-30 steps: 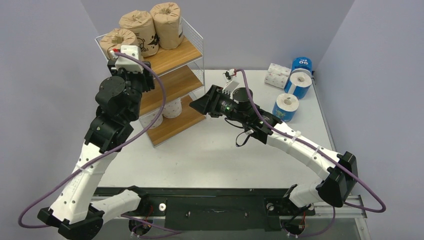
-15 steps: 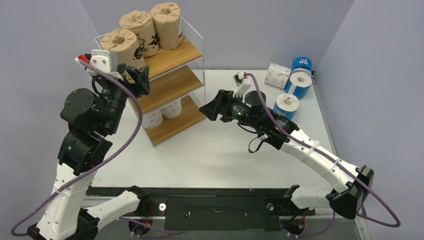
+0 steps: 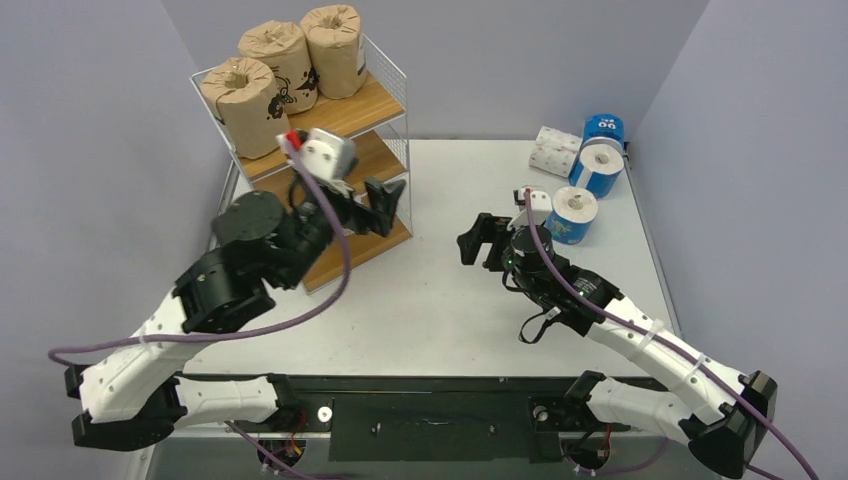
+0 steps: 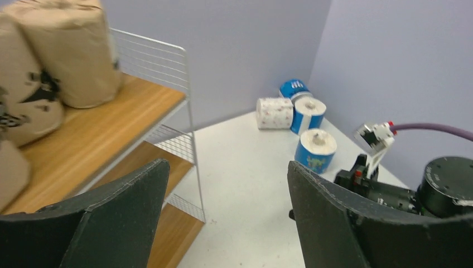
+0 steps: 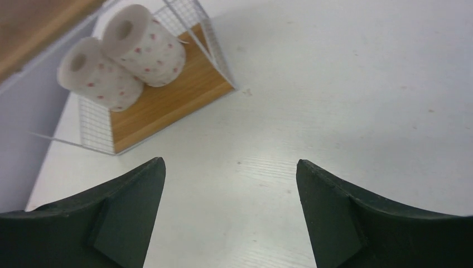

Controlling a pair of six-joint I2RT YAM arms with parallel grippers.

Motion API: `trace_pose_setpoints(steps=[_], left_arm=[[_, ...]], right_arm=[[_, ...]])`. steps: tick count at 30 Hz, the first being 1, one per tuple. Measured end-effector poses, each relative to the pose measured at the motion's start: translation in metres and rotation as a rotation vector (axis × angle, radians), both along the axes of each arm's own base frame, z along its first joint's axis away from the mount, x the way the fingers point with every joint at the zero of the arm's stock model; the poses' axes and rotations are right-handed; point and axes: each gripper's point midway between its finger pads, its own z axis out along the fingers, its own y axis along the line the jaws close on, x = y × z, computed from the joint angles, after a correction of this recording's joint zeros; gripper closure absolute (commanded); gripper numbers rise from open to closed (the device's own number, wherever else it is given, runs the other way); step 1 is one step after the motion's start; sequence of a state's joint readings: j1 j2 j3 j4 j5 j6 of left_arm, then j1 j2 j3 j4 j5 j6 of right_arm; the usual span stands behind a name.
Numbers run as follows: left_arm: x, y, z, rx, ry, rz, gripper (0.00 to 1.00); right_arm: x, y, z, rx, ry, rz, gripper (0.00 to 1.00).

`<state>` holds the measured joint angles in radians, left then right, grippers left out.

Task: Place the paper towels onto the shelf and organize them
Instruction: Place the paper towel on the shelf, then pick up the paper towel from the center of the board.

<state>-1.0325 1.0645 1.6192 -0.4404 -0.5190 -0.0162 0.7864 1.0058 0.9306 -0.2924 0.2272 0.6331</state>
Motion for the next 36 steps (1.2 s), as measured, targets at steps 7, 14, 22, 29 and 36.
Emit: trace_pose_setpoints(steps=[7,14,22,29,36], left_arm=[[0.000,-0.069,-0.089,0.164,0.091,-0.067,0.22],[-0.003,-0.090,-0.205,0.235,0.278,-0.093,0.21],[-0.022,-0.099,-0.313,0.278,0.472,-0.129,0.19],[-0.035,-0.086,-0.372,0.301,0.578,-0.114,0.17],[-0.045,-0.061,-0.380,0.200,0.578,-0.095,0.17]], right_arm=[[0.006,-0.048,-0.044,-0.158,0.039,-0.167,0.17],[-0.001,-0.092,-0.095,-0.239,0.119,-0.291,0.18],[0.008,-0.115,-0.118,-0.218,0.194,-0.412,0.22],[0.028,-0.151,-0.116,-0.146,0.256,-0.564,0.22],[0.055,-0.199,-0.067,-0.050,0.168,-0.777,0.22]])
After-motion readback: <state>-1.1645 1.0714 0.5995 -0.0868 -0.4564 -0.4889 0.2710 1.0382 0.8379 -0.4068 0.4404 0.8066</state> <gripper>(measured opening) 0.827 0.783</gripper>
